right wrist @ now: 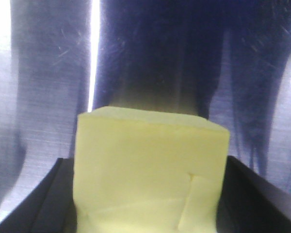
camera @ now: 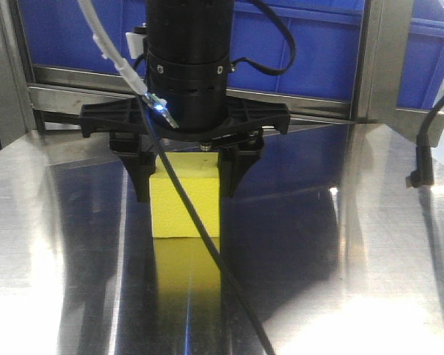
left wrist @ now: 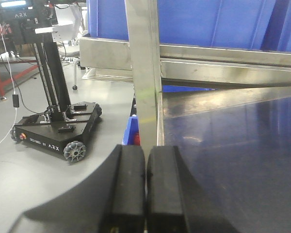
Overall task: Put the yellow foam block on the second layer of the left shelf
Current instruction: 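Close the right gripper on the block and lift it off the table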
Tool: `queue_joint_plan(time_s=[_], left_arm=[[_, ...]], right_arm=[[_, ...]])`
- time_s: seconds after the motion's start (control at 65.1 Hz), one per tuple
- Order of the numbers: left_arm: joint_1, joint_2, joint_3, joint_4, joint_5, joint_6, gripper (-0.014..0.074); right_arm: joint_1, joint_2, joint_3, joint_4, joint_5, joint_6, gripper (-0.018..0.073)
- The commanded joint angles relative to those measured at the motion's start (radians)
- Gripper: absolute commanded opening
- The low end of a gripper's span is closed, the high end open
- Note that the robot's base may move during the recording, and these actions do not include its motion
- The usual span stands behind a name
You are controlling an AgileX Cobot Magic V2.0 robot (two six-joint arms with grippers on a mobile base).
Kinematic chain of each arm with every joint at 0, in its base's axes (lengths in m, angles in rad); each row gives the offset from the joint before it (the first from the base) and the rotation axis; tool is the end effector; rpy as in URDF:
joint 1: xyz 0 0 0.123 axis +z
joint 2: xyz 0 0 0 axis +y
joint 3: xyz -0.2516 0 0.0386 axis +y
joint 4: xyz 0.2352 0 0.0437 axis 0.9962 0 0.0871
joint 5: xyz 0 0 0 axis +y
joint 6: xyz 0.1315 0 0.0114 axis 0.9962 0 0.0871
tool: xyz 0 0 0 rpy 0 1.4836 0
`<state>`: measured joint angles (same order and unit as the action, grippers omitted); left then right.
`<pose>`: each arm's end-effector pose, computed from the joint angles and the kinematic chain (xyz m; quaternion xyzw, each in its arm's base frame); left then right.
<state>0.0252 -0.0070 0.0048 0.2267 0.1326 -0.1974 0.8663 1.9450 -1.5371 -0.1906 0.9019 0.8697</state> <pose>0.1149 0.0068 0.1987 -0.0095 0.7210 0.0289 0.6923 0.2783 0.2971 0.1676 -0.0435 0.9805 0.0774 0.1753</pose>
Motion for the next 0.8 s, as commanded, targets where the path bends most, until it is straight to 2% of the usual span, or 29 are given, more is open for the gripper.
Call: queue_joint_plan(time_s=[0.0,0.123,0.338,0.614,0.783], left_arm=[[-0.004,-0.014,0.026,0.001,-0.084,-0.004,0.0136],[-0.004,-0.014,0.026,0.001,-0.084,-0.004,0.0136],[-0.004,-0.014,0.026,0.001,-0.084,-0.004,0.0136],[-0.004,-0.014,0.026,0.001,-0.084,-0.004,0.0136],[-0.004,-0.014,0.026,0.001,-0.084,-0.004,0.0136]], right_arm=[[-0.025,-0.073,-0.031,-0.003,-0.043,-0.022,0.0282],[-0.059,-0.11,-0.027,0.041,-0.084,-0.129,0.0282],[-0.136,-0.24,0.05,0.143,-0.203,-0.453,0.0291],[-0.241,-0.526,0.367,0.148,-0.418,-0.586,0.0291],[-0.281,-0.746,0.592,0.147,-0.515,-0.715,0.0288]])
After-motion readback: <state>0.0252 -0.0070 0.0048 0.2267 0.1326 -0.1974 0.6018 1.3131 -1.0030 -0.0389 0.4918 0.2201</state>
